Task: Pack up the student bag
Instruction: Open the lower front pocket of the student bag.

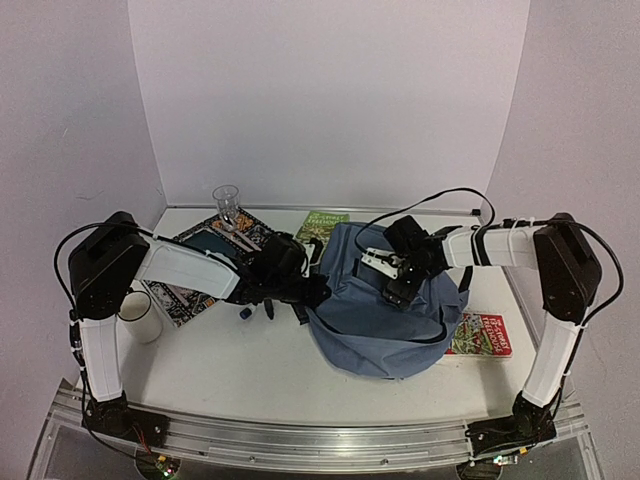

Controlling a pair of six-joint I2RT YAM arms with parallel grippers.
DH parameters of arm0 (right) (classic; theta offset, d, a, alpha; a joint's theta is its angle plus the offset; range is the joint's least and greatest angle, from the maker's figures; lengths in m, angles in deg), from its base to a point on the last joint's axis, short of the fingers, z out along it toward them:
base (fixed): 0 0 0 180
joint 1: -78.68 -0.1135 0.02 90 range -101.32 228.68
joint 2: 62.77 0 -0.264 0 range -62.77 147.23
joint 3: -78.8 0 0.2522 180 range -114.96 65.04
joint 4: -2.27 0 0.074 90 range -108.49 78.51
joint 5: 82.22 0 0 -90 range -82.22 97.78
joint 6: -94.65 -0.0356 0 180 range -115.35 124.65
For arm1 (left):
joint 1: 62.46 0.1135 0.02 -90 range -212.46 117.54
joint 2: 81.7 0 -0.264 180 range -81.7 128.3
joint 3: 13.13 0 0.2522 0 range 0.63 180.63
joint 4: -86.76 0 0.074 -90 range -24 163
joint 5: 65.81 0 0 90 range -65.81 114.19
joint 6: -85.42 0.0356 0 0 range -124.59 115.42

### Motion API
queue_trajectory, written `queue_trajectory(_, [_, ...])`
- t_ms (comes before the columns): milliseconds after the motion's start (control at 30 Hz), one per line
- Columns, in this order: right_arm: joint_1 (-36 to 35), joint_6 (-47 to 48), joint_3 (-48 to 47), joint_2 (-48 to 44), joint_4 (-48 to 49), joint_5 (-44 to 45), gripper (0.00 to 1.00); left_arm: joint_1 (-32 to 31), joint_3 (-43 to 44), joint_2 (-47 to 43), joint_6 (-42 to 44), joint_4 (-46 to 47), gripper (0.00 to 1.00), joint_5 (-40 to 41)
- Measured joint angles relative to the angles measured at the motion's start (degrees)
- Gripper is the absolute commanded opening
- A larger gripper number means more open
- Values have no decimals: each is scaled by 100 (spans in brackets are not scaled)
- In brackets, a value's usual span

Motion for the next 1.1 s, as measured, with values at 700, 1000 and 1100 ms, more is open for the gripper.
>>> queue_trajectory(700, [-44, 354, 223, -90, 785, 613, 13, 97, 0, 0, 5, 27, 0, -140])
queue_trajectory(1000, [-12, 276, 314, -973, 659, 72, 2, 199, 30, 6, -116, -62, 0, -171])
queue_trajectory(1100, [24, 184, 314, -1256, 653, -102, 1, 230, 127, 59, -157, -178, 2, -203])
